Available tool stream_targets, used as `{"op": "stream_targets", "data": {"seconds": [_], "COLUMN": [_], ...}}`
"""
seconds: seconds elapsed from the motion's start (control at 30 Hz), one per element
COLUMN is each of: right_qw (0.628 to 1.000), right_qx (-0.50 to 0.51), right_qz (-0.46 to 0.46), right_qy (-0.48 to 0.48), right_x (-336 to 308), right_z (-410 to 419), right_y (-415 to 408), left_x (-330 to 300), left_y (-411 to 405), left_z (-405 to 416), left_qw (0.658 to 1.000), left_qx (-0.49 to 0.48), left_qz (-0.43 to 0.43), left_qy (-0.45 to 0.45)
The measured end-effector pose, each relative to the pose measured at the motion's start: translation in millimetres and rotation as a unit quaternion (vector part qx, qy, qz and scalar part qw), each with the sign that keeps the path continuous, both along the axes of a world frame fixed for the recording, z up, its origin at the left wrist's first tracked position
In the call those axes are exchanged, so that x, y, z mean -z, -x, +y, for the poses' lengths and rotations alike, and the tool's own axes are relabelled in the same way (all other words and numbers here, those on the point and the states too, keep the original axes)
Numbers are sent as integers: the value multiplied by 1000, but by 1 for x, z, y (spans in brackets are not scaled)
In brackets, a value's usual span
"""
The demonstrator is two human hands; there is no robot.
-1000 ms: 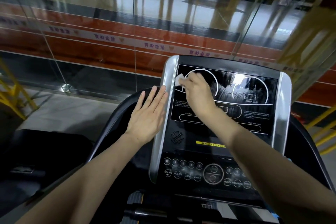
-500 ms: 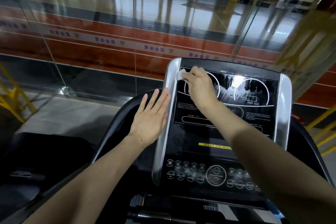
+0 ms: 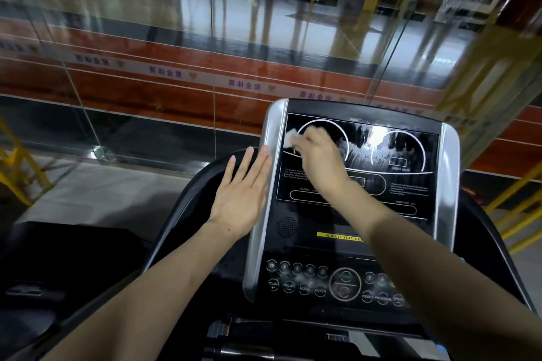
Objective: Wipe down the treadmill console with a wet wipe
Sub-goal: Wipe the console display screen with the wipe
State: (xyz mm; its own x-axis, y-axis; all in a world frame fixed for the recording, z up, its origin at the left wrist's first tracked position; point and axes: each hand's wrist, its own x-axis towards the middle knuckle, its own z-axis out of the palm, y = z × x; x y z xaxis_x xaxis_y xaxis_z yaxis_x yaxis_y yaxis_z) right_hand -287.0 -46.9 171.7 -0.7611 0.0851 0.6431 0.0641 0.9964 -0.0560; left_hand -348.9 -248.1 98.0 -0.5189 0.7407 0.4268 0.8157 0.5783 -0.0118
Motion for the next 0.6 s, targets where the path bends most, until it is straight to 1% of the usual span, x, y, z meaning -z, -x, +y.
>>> {"op": "stream_targets", "data": {"seconds": [0.07, 0.13, 0.2, 0.3, 0.47, 0.6], "right_qw": [997, 995, 994, 990, 988, 978], "right_qx": [51, 67, 77, 81, 47, 28], "right_qz": [29, 48, 40, -4, -85, -150], "right_qy": [40, 61, 71, 113, 123, 145], "right_x": [-19, -26, -23, -17, -17, -27], "right_z": [11, 11, 5, 1, 11, 16], "right_y": [17, 20, 10, -8, -23, -28], "left_x": [-1, -2, -4, -10, -30, -44], "left_y": [-2, -3, -3, 2, 17, 34], "left_z": [1, 2, 3, 8, 25, 39], "left_qw": [1000, 1000, 1000, 1000, 1000, 1000], "left_qx": [0, 0, 4, 4, 4, -4], "left_qz": [-2, -2, -1, 10, 10, 12], "left_qy": [-10, -12, -10, -12, -20, -24]}}
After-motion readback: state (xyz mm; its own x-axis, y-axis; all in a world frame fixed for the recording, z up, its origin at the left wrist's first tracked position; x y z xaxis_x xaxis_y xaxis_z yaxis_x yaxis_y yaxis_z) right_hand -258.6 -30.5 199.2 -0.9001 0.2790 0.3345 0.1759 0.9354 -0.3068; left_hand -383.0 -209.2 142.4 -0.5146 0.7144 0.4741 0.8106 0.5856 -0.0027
